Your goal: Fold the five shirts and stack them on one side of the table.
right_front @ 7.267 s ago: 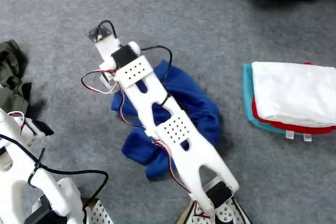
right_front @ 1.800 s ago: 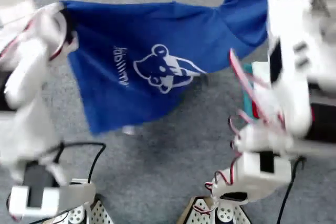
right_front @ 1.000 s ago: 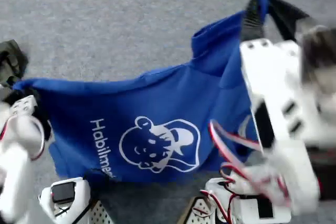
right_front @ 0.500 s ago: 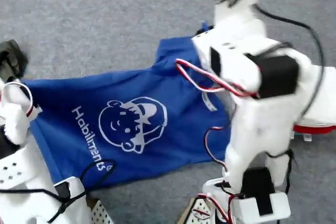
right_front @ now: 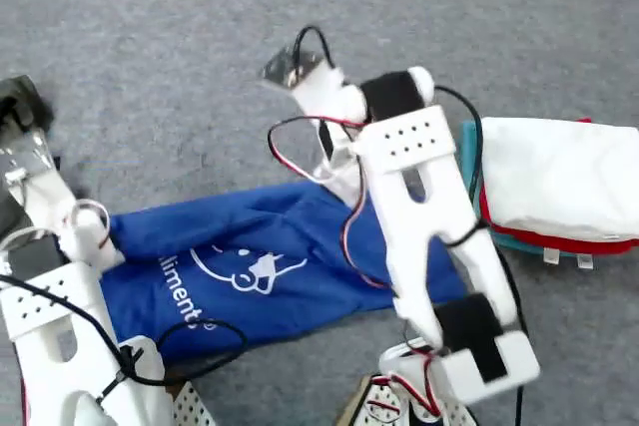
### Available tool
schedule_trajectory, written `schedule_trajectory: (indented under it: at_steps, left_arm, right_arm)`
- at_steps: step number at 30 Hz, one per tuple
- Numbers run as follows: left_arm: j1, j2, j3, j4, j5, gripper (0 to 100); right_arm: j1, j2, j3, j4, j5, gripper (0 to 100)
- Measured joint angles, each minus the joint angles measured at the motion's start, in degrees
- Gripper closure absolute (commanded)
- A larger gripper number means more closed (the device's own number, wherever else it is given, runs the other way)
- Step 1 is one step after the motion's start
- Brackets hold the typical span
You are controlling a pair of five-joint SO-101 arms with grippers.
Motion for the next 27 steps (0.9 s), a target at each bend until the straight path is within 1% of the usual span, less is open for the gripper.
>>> schedule_trajectory:
  at_steps: [5,7,11,13,15,19,23,27]
  left_arm:
    - [-5.71,0.00,8.26,-6.95,-4.40,98]
    - [-7.74,0.00,10.29,-9.14,-6.15,98]
    - [-10.20,0.00,12.22,-13.54,-7.30,98]
    - [-10.29,0.00,13.27,-15.03,-7.47,98]
    - [-10.29,0.00,14.86,-16.70,-7.47,98]
    - [-9.23,0.00,17.32,-19.60,-7.56,98]
    - [-9.23,0.00,18.02,-21.19,-7.47,98]
    - [-9.23,0.00,18.11,-21.19,-7.47,98]
  right_arm:
    - [0.00,-8.53,5.89,0.00,9.76,80.1]
    - [1.49,-9.49,6.51,0.09,14.59,80.2]
    - [6.24,-8.44,9.58,0.09,27.87,80.2]
    - [9.32,-5.36,10.02,0.09,34.73,80.2]
    - [11.78,-1.67,10.02,0.09,39.56,80.3]
    - [12.75,5.19,10.02,-0.97,41.58,80.3]
    - [12.75,10.37,10.02,-2.11,41.05,80.4]
    - [11.87,15.47,10.02,-5.63,40.53,80.4]
